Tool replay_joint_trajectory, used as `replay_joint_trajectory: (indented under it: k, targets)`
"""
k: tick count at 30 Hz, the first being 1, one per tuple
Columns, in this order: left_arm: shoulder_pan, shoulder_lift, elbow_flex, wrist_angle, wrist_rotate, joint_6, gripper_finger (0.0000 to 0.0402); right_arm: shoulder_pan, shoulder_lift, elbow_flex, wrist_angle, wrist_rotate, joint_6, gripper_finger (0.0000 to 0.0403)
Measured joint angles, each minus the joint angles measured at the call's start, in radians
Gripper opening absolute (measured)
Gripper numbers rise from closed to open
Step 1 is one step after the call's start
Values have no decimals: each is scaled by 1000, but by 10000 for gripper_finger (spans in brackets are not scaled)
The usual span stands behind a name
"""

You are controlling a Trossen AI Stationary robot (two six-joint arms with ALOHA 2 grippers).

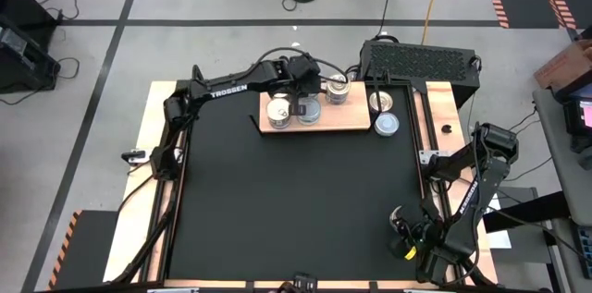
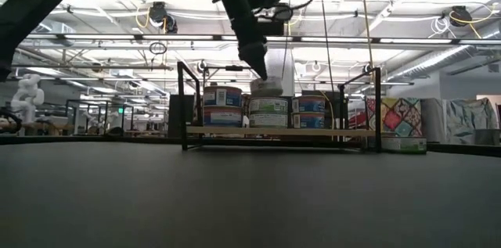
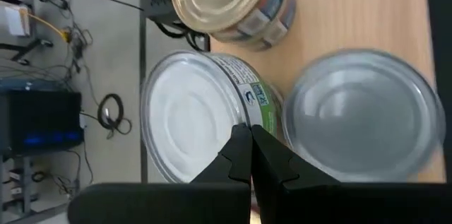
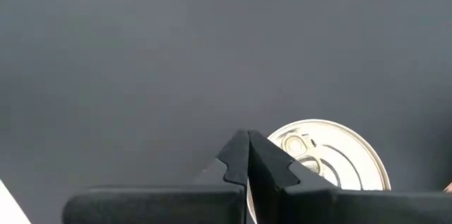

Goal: Stack canned seafood by type on shelf
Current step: Stack the bottom green tuna can on top of the green tuna cans on the shelf

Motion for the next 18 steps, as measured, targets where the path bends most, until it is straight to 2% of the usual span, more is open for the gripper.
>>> replay_joint_trajectory:
  k: [6,18]
  targets:
    - [1,2,-55,64,-13,18,0,0,0,0,5,2,1,0]
    - [15,12,-55,81,-31,18,0,0,0,0,17,2,-3,0]
